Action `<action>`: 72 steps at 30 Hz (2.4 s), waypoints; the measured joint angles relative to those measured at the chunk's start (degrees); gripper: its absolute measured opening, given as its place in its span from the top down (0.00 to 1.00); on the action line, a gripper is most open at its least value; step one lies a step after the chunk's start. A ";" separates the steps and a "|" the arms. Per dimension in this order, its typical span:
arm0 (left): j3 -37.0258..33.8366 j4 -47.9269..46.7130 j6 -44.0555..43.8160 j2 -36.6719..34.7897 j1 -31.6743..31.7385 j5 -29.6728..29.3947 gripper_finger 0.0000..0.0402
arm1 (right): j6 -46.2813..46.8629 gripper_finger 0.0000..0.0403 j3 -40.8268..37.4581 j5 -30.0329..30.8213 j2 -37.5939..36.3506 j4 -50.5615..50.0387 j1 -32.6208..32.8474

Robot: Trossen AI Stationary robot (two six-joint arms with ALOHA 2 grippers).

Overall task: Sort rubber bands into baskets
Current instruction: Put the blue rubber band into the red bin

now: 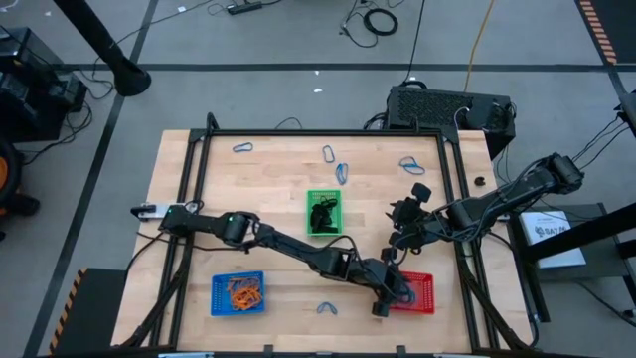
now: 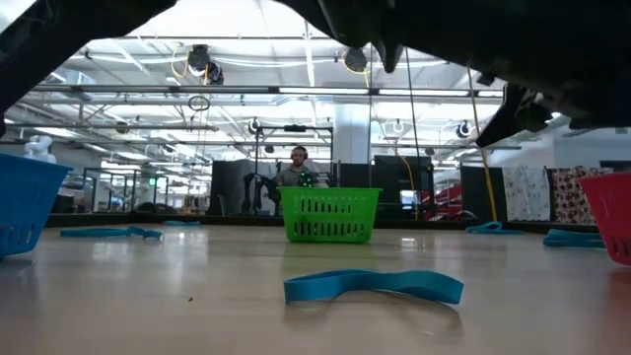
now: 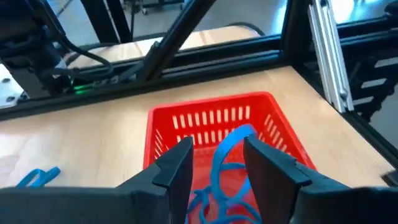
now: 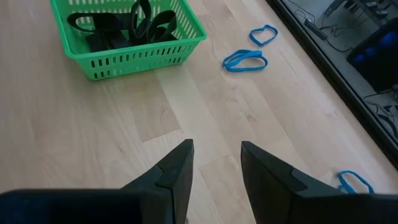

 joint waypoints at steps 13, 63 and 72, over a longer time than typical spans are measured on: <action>-0.07 -13.81 -0.11 -3.35 0.02 0.48 0.63 | 0.26 0.68 0.01 -0.02 0.01 -0.18 0.00; 0.07 -56.06 -13.04 -9.64 43.64 5.04 0.63 | -1.67 0.68 -4.27 5.94 -1.56 -3.90 -0.26; 0.07 -57.37 -12.46 -9.64 45.87 2.68 0.63 | -1.72 0.68 -4.27 5.95 -1.67 -3.30 -0.24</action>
